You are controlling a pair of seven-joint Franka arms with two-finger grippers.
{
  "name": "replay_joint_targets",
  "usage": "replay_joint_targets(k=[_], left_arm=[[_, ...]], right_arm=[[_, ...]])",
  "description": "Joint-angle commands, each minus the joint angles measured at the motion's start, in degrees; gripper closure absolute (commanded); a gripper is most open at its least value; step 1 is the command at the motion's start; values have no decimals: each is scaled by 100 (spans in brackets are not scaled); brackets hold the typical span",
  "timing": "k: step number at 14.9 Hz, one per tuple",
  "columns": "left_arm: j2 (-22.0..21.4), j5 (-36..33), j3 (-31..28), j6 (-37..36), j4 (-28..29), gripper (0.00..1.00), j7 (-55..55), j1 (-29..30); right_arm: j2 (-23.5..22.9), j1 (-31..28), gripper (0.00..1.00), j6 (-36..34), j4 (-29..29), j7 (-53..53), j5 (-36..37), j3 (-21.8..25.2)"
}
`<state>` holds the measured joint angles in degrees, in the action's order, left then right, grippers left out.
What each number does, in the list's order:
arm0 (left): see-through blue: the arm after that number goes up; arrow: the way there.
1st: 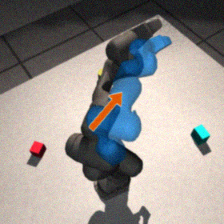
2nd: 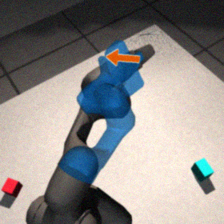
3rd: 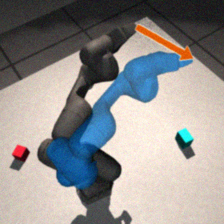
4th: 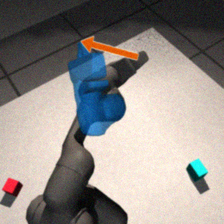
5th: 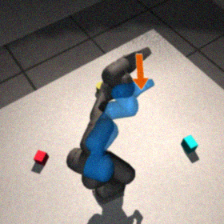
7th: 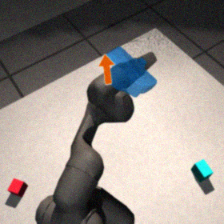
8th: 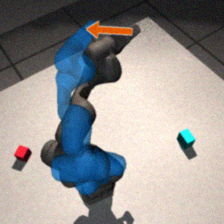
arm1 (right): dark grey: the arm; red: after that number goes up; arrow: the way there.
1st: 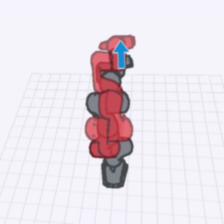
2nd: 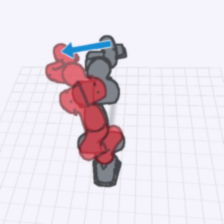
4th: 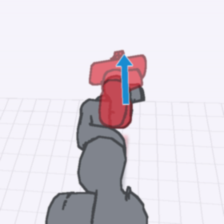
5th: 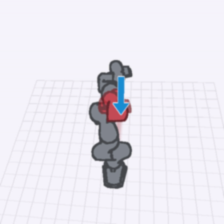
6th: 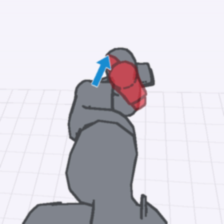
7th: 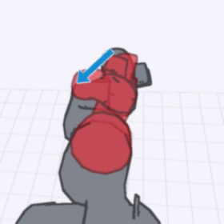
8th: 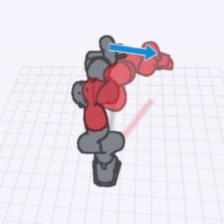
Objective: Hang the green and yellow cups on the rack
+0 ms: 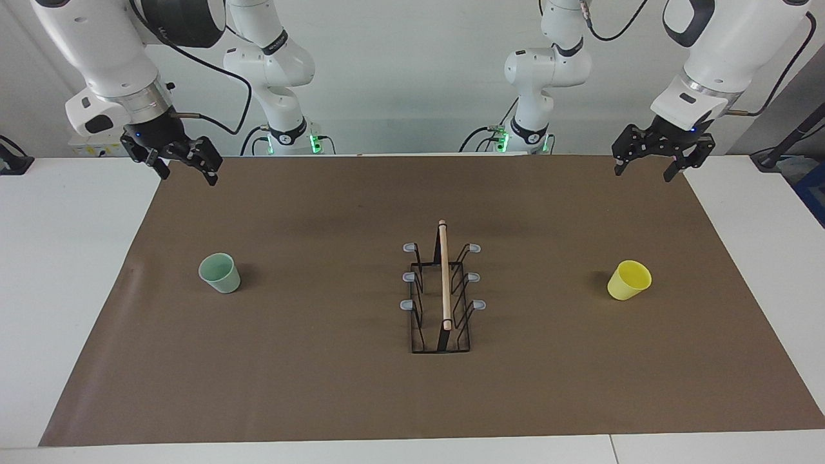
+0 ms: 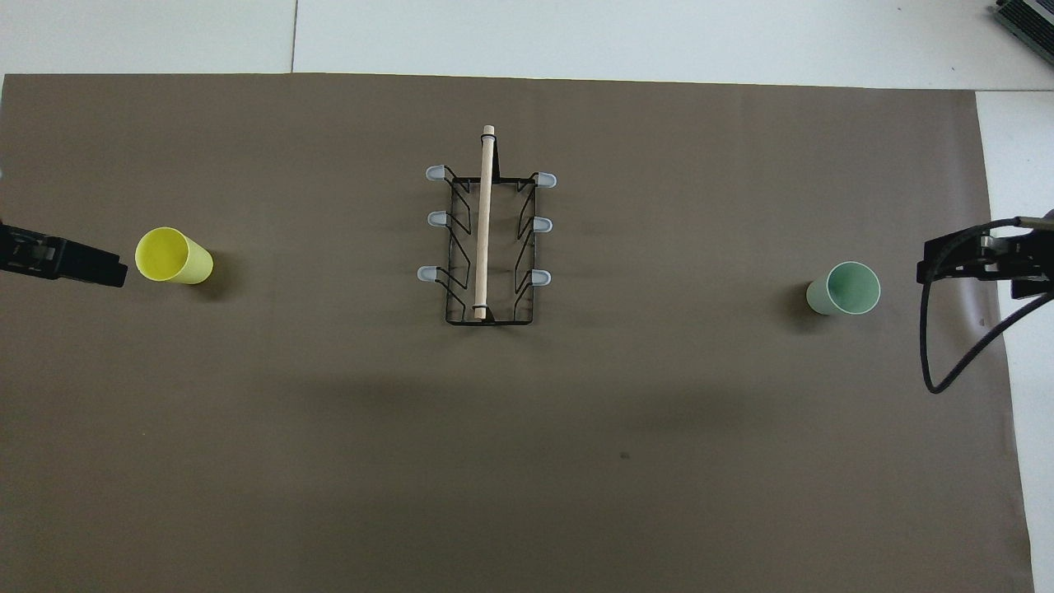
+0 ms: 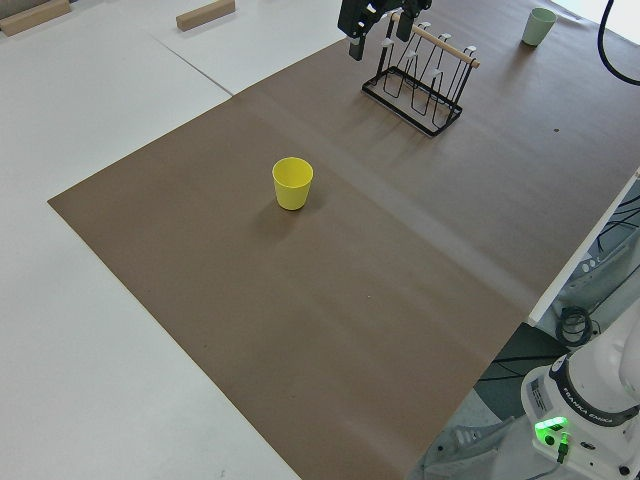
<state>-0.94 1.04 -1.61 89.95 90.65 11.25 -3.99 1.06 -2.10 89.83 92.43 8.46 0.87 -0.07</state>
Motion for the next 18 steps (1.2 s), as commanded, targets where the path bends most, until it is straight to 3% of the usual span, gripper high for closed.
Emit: replay_joint_targets(k=[1,13,15,18], left_arm=[[-47,-86,-59,-144,-38,0,-123,-75],[-65,-254,-68,-180,-47,0,-211,-40],[102,-192,-68,-223,-213,0,-220,-40],[584,-113,-85,-363,-809,0,-237,4]], right_arm=[[104,-45,0,61,126,129,-87,-194],[192,-54,0,-27,222,76,-78,-204],[184,-54,0,236,390,50,43,-204],[-324,-150,0,246,76,41,185,-204]])
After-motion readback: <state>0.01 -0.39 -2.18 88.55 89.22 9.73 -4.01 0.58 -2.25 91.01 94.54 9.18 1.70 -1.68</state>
